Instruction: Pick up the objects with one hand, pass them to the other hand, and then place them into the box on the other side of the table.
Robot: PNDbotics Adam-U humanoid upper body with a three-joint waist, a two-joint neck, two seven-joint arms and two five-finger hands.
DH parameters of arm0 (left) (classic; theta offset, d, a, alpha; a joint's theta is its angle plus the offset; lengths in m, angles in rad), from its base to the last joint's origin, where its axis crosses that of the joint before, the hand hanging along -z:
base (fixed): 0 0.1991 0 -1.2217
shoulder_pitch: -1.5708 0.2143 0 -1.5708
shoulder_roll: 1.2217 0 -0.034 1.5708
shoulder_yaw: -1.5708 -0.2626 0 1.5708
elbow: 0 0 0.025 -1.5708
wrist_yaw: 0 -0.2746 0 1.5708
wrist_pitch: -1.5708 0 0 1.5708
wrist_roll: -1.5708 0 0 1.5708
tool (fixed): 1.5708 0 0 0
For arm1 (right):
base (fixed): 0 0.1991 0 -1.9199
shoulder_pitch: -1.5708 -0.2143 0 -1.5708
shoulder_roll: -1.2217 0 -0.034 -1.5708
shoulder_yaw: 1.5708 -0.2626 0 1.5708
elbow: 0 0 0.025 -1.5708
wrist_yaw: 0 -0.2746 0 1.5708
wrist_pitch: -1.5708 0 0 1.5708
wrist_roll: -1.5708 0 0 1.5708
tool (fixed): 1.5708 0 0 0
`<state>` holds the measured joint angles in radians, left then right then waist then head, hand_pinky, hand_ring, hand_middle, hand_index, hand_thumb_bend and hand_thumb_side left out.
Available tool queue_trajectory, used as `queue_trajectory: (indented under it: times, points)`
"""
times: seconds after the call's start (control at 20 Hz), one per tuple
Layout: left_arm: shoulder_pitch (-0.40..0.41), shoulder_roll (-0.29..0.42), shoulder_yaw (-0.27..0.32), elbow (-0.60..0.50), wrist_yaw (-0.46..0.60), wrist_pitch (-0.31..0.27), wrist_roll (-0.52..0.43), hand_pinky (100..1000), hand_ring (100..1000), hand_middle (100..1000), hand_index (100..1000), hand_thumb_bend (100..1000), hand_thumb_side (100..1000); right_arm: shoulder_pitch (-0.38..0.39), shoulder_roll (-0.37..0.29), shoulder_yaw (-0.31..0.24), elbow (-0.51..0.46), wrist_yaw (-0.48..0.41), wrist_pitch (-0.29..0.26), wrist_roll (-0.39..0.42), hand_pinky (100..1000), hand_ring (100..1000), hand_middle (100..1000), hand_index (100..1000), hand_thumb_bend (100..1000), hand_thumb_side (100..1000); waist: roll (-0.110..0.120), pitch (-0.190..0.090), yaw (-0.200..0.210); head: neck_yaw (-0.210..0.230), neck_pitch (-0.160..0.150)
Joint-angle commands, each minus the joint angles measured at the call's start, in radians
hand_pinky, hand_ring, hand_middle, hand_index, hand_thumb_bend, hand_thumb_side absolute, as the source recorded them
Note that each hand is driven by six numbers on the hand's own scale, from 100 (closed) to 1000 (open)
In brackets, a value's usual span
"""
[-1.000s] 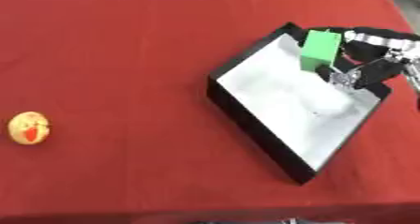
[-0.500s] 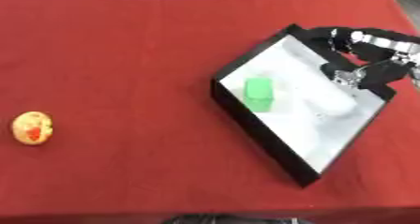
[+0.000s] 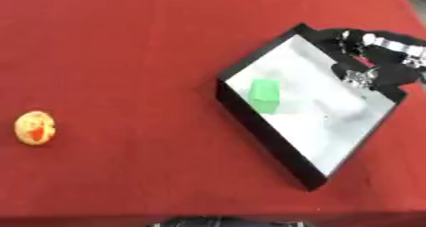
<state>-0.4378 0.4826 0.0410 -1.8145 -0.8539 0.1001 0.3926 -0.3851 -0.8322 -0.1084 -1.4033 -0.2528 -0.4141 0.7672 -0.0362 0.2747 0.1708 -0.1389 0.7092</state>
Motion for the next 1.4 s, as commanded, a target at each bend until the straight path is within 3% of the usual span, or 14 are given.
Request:
queue_trajectory:
  times: [0.05, 0.1, 0.25, 0.4, 0.5, 0.55, 0.6, 0.9, 1.2, 1.4]
  points:
    - [-0.003, 0.041, 0.023, -0.01, 0.013, 0.01, -0.002, 866, 782, 641, 783, 279, 411, -0.017, -0.021, -0.032, -0.005, -0.057, -0.025, 0.025, 1000, 1000, 1000, 1000, 100, 555, 0.015, 0.002, 0.0, 0.05, -0.013]
    - [-0.003, 0.051, 0.027, -0.005, 0.027, 0.012, -0.007, 861, 781, 642, 786, 274, 418, -0.025, -0.017, -0.031, -0.014, -0.082, 0.005, 0.003, 1000, 1000, 1000, 1000, 100, 603, 0.017, 0.001, 0.001, 0.068, -0.016]
    - [-0.003, 0.094, 0.04, 0.006, 0.069, 0.01, -0.028, 853, 782, 657, 800, 280, 428, -0.027, -0.021, -0.031, -0.11, -0.209, 0.189, -0.066, 1000, 1000, 1000, 1000, 100, 704, 0.023, -0.003, 0.003, 0.107, -0.02]
    - [-0.002, 0.139, 0.049, 0.023, 0.131, 0.011, -0.067, 860, 789, 677, 818, 272, 455, -0.009, -0.023, -0.049, -0.182, -0.287, 0.269, -0.074, 1000, 1000, 1000, 1000, 100, 614, 0.029, -0.005, 0.004, 0.135, -0.025]
    - [-0.002, 0.174, 0.055, 0.033, 0.163, 0.008, -0.094, 860, 791, 687, 825, 272, 456, 0.003, -0.024, -0.064, -0.216, -0.303, 0.281, -0.089, 1000, 1000, 1000, 1000, 100, 562, 0.033, -0.007, 0.005, 0.15, -0.028]
    - [-0.002, 0.19, 0.058, 0.04, 0.176, 0.007, -0.107, 863, 789, 688, 828, 268, 457, 0.008, -0.022, -0.068, -0.23, -0.313, 0.285, -0.097, 1000, 1000, 1000, 1000, 100, 605, 0.035, -0.007, 0.006, 0.156, -0.028]
    - [-0.002, 0.204, 0.06, 0.047, 0.19, 0.007, -0.12, 864, 793, 692, 831, 260, 463, 0.012, -0.021, -0.072, -0.243, -0.327, 0.291, -0.105, 1000, 1000, 1000, 1000, 100, 562, 0.037, -0.008, 0.005, 0.162, -0.028]
    - [-0.002, 0.296, 0.071, 0.099, 0.316, 0.004, -0.191, 869, 794, 688, 822, 246, 493, 0.033, -0.018, -0.093, -0.305, -0.414, 0.335, -0.157, 1000, 1000, 1000, 1000, 100, 561, 0.041, -0.009, 0.002, 0.193, -0.034]
    - [-0.017, 0.4, 0.071, 0.198, 0.402, -0.025, -0.323, 893, 817, 718, 836, 241, 531, 0.048, -0.017, -0.106, -0.337, -0.441, 0.355, -0.192, 1000, 1000, 1000, 1000, 100, 572, 0.041, -0.009, -0.003, 0.222, -0.042]
    - [-0.026, 0.425, 0.079, 0.235, 0.431, -0.047, -0.387, 894, 817, 718, 836, 241, 533, 0.053, -0.016, -0.109, -0.348, -0.448, 0.363, -0.199, 1000, 1000, 1000, 1000, 100, 572, 0.041, -0.009, -0.003, 0.227, -0.043]
